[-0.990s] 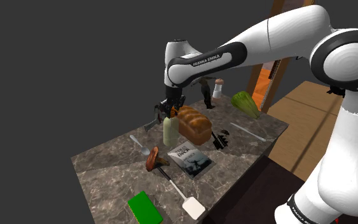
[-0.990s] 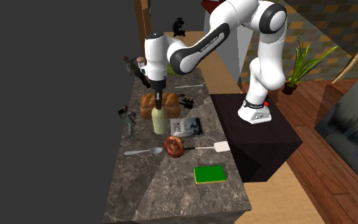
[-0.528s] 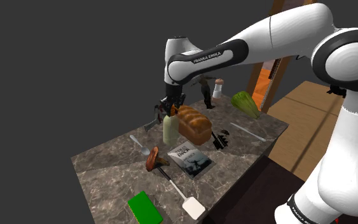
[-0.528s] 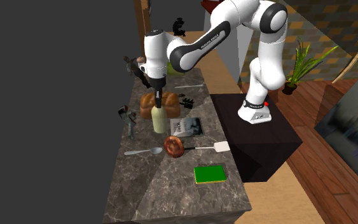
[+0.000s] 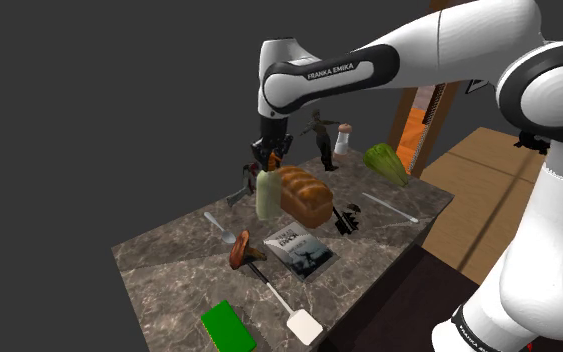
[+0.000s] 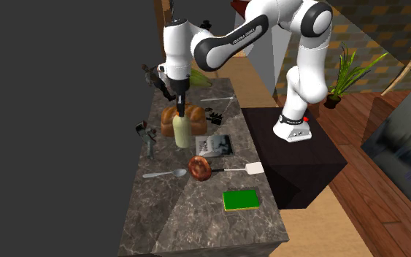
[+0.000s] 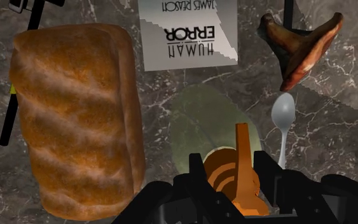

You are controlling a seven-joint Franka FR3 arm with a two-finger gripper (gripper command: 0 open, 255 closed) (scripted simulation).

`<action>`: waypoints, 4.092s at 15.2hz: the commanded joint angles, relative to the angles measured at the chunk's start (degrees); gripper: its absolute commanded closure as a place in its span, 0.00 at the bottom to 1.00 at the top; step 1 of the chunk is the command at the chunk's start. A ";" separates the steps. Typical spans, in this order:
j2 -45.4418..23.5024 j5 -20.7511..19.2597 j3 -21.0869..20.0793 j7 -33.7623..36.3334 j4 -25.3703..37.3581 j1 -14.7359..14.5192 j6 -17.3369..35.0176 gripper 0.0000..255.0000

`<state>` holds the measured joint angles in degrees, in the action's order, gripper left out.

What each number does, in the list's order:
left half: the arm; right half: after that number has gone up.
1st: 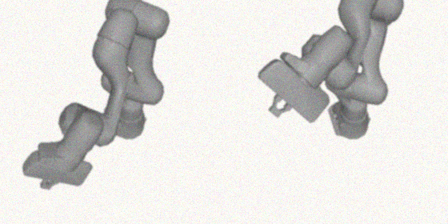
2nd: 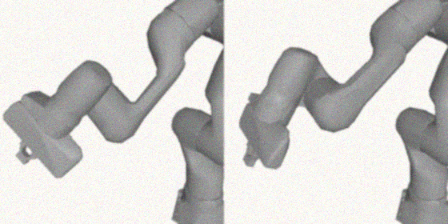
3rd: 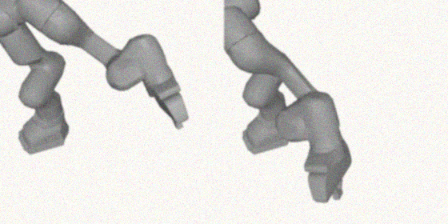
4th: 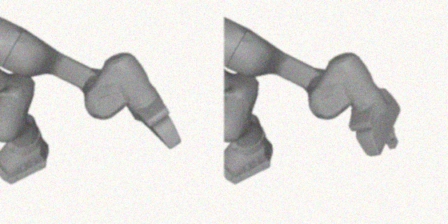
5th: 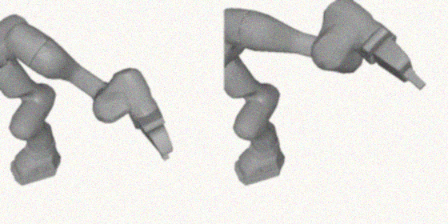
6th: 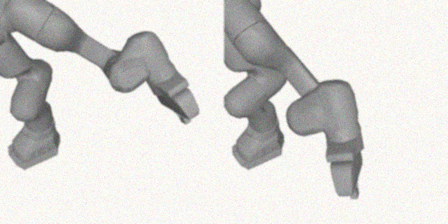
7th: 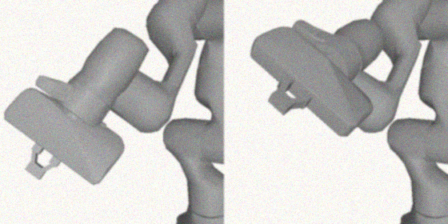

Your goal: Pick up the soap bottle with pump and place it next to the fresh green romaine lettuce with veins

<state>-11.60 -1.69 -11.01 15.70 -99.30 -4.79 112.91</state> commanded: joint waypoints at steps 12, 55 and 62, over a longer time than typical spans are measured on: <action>0.98 0.25 -0.11 -0.12 8.65 -0.06 -9.61 1.00; 2.14 3.99 14.22 -34.23 20.14 19.72 -22.80 1.00; -4.46 5.50 17.58 -43.00 29.35 25.56 -25.78 1.00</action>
<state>-14.89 3.50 6.03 -25.75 -71.48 19.72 87.52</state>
